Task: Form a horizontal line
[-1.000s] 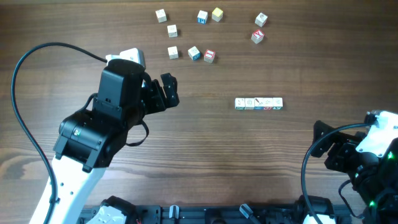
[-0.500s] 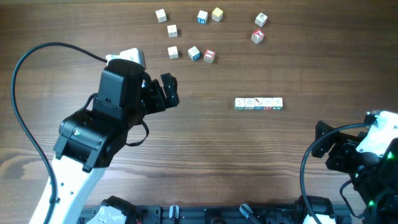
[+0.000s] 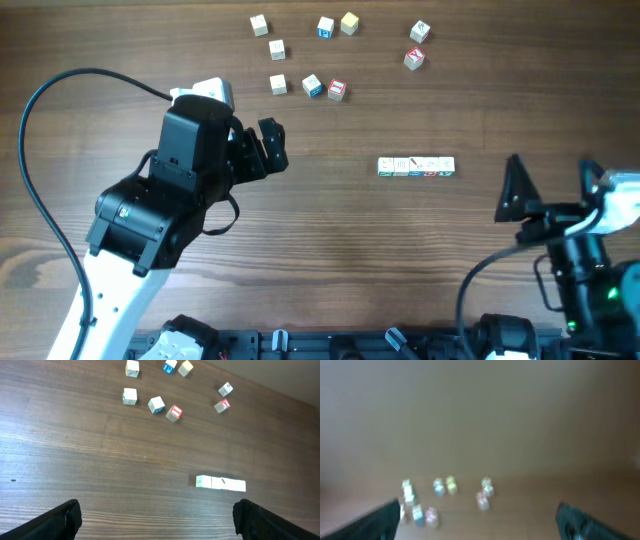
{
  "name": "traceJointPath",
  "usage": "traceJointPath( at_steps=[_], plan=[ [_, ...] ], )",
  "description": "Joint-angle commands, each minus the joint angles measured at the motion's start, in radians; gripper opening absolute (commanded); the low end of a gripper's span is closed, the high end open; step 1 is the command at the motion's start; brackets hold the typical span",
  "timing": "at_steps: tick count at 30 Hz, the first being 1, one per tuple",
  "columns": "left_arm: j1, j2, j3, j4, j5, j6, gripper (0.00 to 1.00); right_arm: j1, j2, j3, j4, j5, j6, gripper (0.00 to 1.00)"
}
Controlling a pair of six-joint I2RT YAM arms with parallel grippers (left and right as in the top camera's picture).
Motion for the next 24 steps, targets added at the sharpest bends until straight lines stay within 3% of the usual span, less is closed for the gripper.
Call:
traceJointPath(
  at_steps=[1, 7, 11, 24],
  plan=[
    [0.003, 0.007, -0.006, 0.002, -0.017, 0.005, 1.00, 0.006, -0.125, -0.220, 0.235, -0.180, -0.039, 1.00],
    [0.003, 0.007, -0.006, 0.002, -0.017, 0.005, 1.00, 0.006, -0.299, -0.489, 0.541, -0.224, 0.040, 1.00],
    [0.003, 0.007, -0.006, 0.002, -0.017, 0.005, 1.00, 0.006, -0.377, -0.569, 0.599, -0.219, 0.047, 1.00],
    [0.003, 0.007, -0.006, 0.002, -0.017, 0.005, 1.00, 0.049, -0.378, -0.705, 0.740, -0.076, 0.037, 1.00]
  ],
)
